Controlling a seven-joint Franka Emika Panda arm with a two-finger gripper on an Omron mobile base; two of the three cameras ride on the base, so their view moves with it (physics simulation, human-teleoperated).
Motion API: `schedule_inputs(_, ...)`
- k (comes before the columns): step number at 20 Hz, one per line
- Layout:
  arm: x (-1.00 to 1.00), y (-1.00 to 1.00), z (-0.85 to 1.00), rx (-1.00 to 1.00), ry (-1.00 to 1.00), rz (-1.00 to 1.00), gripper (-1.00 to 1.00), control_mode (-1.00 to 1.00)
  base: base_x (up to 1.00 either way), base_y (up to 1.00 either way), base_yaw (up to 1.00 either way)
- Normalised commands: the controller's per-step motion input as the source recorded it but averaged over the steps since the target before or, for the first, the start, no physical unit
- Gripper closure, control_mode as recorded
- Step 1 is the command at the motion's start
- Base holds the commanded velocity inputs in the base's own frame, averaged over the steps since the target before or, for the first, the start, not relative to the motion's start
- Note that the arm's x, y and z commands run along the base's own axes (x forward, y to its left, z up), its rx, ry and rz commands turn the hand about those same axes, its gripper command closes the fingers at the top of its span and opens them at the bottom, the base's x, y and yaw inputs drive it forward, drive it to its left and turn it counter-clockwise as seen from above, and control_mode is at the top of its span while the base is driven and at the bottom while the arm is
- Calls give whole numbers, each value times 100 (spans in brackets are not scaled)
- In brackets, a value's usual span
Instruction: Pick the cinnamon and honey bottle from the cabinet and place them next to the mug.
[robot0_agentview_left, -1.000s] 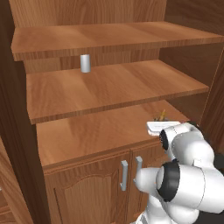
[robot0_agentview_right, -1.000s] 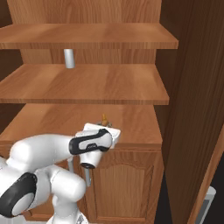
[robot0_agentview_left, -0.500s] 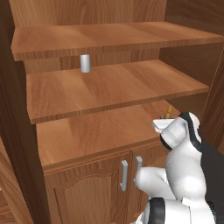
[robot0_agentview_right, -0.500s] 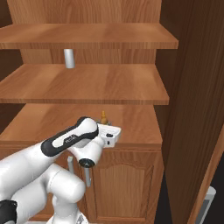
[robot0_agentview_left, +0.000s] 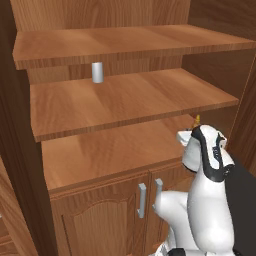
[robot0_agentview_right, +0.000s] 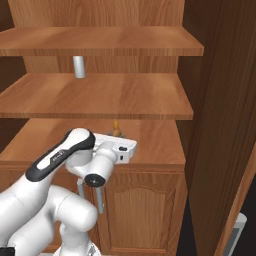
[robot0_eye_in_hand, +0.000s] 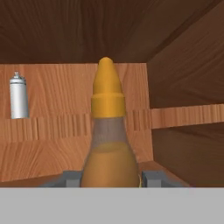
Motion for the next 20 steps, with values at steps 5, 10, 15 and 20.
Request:
schedule_inputs(5, -6, 0, 0, 0, 0, 0, 100, -100, 0, 0, 0)
schedule_inputs(10, 0, 0, 0, 0, 0, 0, 100, -100, 0, 0, 0)
schedule_inputs(15, -2, 0, 0, 0, 0, 0, 100, -100, 0, 0, 0)
schedule_inputs(20, 0, 0, 0, 0, 0, 0, 100, 100, -90, 0, -8)
